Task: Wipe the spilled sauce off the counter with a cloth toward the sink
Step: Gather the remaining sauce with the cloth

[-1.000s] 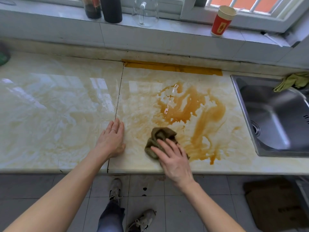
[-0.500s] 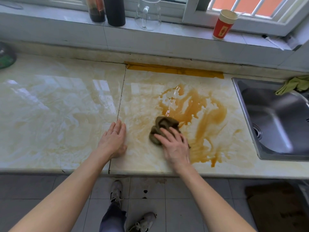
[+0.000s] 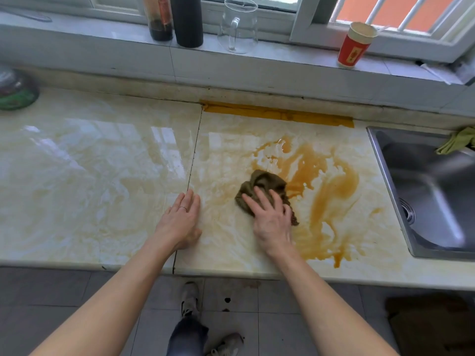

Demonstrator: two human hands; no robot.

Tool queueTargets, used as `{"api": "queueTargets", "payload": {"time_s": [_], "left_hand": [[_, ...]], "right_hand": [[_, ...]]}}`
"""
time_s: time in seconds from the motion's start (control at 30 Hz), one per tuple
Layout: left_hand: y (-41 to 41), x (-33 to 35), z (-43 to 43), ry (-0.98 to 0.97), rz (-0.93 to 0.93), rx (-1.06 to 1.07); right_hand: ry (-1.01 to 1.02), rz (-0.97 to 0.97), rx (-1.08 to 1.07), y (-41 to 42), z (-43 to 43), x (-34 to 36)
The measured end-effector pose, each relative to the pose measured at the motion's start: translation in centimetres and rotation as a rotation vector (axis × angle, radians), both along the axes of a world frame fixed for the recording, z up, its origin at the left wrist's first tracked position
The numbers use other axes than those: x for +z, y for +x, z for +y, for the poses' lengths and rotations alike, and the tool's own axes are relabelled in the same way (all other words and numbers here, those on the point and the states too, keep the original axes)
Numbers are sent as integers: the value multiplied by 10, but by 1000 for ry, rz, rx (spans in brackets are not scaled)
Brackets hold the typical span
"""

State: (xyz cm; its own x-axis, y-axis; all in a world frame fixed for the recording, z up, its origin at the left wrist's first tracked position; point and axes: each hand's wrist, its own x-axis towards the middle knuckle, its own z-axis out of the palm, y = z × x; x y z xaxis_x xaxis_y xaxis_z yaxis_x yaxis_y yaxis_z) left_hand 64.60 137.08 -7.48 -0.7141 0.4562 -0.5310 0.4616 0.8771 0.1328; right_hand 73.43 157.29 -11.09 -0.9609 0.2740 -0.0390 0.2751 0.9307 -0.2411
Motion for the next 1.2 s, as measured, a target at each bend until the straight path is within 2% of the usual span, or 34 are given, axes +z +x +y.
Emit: {"api": "queueTargets", "payload": {"time_s": [0.1, 0.2, 0.3, 0.37, 0.43, 0.57, 0.63, 0.7, 0.77, 0.83, 0.9, 0.97, 1.1, 1.2], "left_hand": [[0, -2, 0, 7, 9, -1], [0, -3, -1, 14, 22, -7], [0, -4, 0, 31, 25, 3], [1, -4, 0, 48, 34, 13], [1, -2, -1, 51, 20, 8], [-3, 1, -6, 74, 3, 6], [-3, 2, -6, 76, 9, 2], [-1, 2, -4, 70, 29, -3], [-1, 2, -3, 75, 39, -4], [-1, 3, -3, 84, 50, 1], [-1, 6, -3, 88, 64, 1], [-1, 8, -3, 96, 77, 2], [-3, 11, -5, 113, 68, 30], [-6, 11, -5, 105, 77, 25]], "right_hand": [[-89, 216, -172, -2, 2, 8], [-131, 365, -84, 12, -26, 7], [-70, 326, 212, 20, -60, -1], [-21, 303, 287, 11, -61, -6], [12, 279, 250, -5, -48, -6], [24, 204, -49, -25, -8, 3], [4, 180, -129, -20, 0, 9], [28, 230, -104, -10, -12, 10], [52, 269, 18, -1, -38, 4], [58, 246, 178, 2, -62, -4], [77, 219, 239, -10, -62, -8], [102, 189, 164, -27, -48, -8], [72, 122, -139, -42, -10, -2], [-13, 212, -286, -37, -3, 6]]}}
